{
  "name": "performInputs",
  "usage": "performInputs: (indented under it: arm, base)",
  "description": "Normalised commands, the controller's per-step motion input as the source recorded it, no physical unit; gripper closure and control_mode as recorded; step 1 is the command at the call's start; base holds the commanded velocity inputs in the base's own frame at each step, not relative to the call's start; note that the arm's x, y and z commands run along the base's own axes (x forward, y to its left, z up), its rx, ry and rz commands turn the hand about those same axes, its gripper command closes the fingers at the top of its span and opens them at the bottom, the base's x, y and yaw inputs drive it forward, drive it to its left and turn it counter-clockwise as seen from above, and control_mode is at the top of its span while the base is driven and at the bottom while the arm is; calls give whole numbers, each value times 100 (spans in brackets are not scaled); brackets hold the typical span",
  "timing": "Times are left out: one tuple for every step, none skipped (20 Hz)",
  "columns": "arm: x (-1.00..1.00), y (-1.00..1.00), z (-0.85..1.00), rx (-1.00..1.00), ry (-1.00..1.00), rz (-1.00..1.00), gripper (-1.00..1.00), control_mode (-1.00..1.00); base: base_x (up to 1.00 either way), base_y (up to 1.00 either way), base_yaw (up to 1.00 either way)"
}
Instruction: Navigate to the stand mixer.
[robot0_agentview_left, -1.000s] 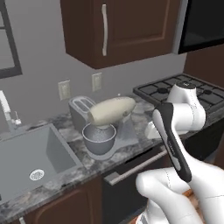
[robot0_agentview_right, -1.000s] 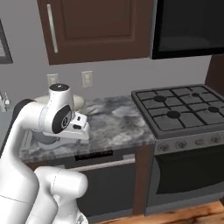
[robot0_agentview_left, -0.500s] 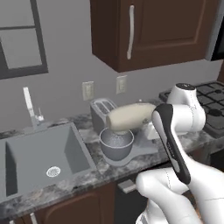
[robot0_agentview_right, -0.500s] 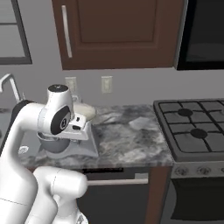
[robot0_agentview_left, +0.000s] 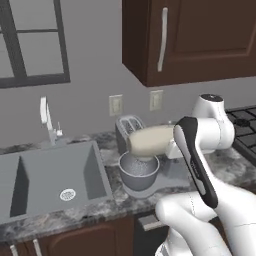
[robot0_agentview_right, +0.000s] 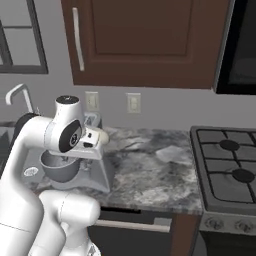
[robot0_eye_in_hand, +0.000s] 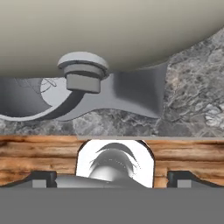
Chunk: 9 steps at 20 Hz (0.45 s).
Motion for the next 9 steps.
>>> performInputs:
  arm:
    - [0, 0, 0, 0, 0, 0, -100, 100]
    - [0, 0, 0, 0, 0, 0, -100, 100]
    - [0, 0, 0, 0, 0, 0, -100, 100]
    - [0, 0, 0, 0, 0, 0, -100, 100]
    - [0, 0, 0, 0, 0, 0, -100, 100]
    - [0, 0, 0, 0, 0, 0, -100, 100]
    - [0, 0, 0, 0, 0, 0, -100, 100]
    - [0, 0, 0, 0, 0, 0, -100, 100]
    - [0, 0, 0, 0, 0, 0, -100, 100]
  base:
    - [24, -8, 31]
    - [21, -3, 31]
    - [21, -3, 31]
    - [23, -6, 30]
    - [26, -6, 29]
    - [26, -4, 28]
    - [26, -3, 27]
    - [26, -2, 26]
    - [27, -3, 26]
